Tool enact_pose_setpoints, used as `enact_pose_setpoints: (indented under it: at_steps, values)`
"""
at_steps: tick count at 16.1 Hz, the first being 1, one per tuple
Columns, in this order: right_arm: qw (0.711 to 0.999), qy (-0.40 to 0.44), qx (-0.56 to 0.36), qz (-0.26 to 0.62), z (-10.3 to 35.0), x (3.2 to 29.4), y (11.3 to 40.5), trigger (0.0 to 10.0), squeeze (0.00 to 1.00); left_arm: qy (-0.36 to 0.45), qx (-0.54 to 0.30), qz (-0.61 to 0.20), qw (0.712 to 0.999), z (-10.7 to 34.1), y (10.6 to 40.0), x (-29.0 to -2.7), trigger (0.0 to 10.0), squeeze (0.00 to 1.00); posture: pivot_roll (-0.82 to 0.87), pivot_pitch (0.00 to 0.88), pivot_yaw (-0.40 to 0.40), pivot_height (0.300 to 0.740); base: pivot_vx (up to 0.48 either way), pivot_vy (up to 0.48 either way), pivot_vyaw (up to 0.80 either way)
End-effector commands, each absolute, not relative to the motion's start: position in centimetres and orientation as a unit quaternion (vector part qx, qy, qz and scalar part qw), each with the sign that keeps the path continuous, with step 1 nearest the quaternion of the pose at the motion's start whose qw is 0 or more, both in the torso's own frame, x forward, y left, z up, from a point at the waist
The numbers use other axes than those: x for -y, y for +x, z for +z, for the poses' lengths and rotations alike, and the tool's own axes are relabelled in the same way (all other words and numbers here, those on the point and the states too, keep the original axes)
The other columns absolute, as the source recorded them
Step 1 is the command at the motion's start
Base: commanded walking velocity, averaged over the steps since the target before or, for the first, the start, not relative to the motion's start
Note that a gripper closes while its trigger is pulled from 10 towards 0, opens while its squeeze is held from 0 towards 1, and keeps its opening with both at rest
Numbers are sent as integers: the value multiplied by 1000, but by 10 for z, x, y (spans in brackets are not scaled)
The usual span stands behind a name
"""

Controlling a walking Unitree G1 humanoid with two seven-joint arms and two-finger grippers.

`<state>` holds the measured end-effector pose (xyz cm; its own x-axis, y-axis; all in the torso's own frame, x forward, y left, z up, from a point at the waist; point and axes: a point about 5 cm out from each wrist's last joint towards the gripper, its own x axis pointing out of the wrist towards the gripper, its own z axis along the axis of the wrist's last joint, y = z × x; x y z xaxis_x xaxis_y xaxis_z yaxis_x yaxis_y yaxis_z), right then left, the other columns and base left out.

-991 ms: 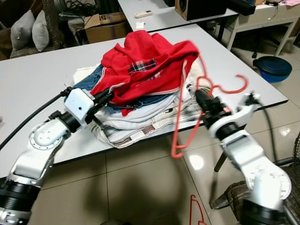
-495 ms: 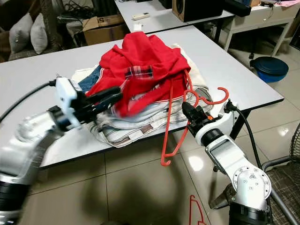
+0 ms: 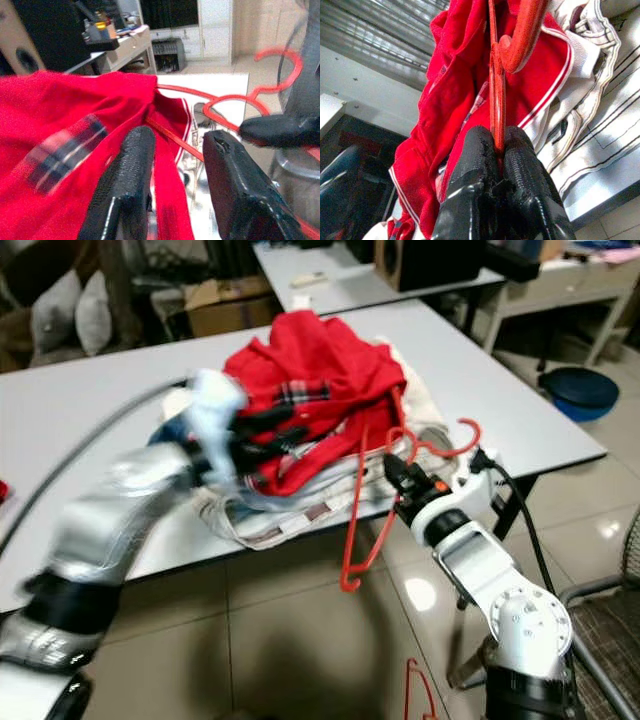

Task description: Hang hanger

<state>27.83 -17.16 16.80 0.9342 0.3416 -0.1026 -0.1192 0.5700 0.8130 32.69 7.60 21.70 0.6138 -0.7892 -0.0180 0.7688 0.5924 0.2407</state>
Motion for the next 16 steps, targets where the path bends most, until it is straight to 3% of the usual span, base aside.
enact_pose_setpoints:
  at_steps: [1, 4, 6, 9, 13, 16]
  values:
    - [878, 435, -127, 151, 172, 166, 279, 10000, 0, 152, 54, -421, 893, 213, 334, -78, 10000, 1000, 9, 0, 106, 740, 0, 0, 0]
    - [880, 432, -124, 155, 174, 167, 279, 10000, 0, 170, 61, -389, 903, 215, 368, -83, 10000, 1000, 3, 0, 105, 740, 0, 0, 0]
    - [880, 431, -122, 155, 174, 167, 278, 10000, 0, 158, 50, -376, 912, 215, 387, -84, 10000, 0, -4, 0, 109, 740, 0, 0, 0]
    - [880, 433, -121, 153, 174, 167, 277, 10000, 0, 160, 20, -412, 897, 204, 391, -76, 10000, 0, -14, 5, 115, 740, 0, 0, 0]
    - [882, 434, -111, 149, 179, 169, 277, 10000, 0, 248, -14, -303, 920, 196, 406, -91, 10000, 0, -33, 19, 134, 740, 0, 0, 0]
    - [882, 435, -108, 147, 179, 170, 277, 10000, 0, 290, -40, -284, 913, 186, 406, -99, 10000, 0, -33, 19, 134, 740, 0, 0, 0]
